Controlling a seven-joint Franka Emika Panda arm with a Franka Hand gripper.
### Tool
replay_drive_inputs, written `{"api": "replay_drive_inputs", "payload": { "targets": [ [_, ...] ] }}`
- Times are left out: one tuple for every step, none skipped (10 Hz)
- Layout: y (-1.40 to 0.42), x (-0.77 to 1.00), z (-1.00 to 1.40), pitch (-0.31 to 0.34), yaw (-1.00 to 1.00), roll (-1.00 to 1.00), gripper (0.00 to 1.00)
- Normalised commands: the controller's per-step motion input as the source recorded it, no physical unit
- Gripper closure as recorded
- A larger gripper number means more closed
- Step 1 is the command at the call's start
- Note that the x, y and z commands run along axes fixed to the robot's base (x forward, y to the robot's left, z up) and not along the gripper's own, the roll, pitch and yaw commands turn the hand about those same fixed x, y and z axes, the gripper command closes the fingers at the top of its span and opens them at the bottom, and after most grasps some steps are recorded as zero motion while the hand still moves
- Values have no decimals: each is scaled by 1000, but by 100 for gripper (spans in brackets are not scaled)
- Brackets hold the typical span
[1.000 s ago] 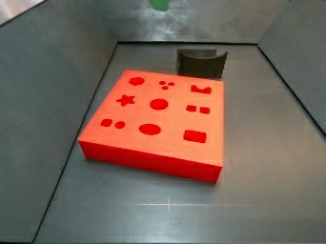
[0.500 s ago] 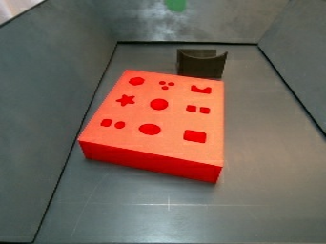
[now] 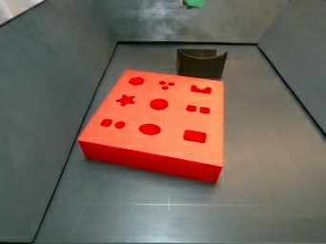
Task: Pick up the 3 prong object. Move up. Place the 3 prong object on the fixture. Regrasp the 3 prong object. Move to above the board. Insert the 3 prong object.
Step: Place the 3 prong object on the fixture.
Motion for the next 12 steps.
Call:
{"api": "replay_drive_inputs", "payload": {
  "targets": [
    [45,692,-19,97,-104,-1000,100],
    [46,596,-19,101,-116,-1000,100],
    [46,477,-20,103,-136,-1000,100],
    [47,418,-18,100,-144,-959,100],
    [48,278,-19,71,-134,-688,100],
    [46,224,-16,60,-130,-577,100],
    [47,118,-16,44,-120,-351,100],
    [39,71,-10,34,-112,-262,100],
    [130,116,-1000,256,-102,-1000,100],
    [139,126,-1000,241,-126,-983,100],
    [137,142,-1000,241,-156,-866,100],
    [135,153,-1000,224,-174,-766,100]
  ]
}}
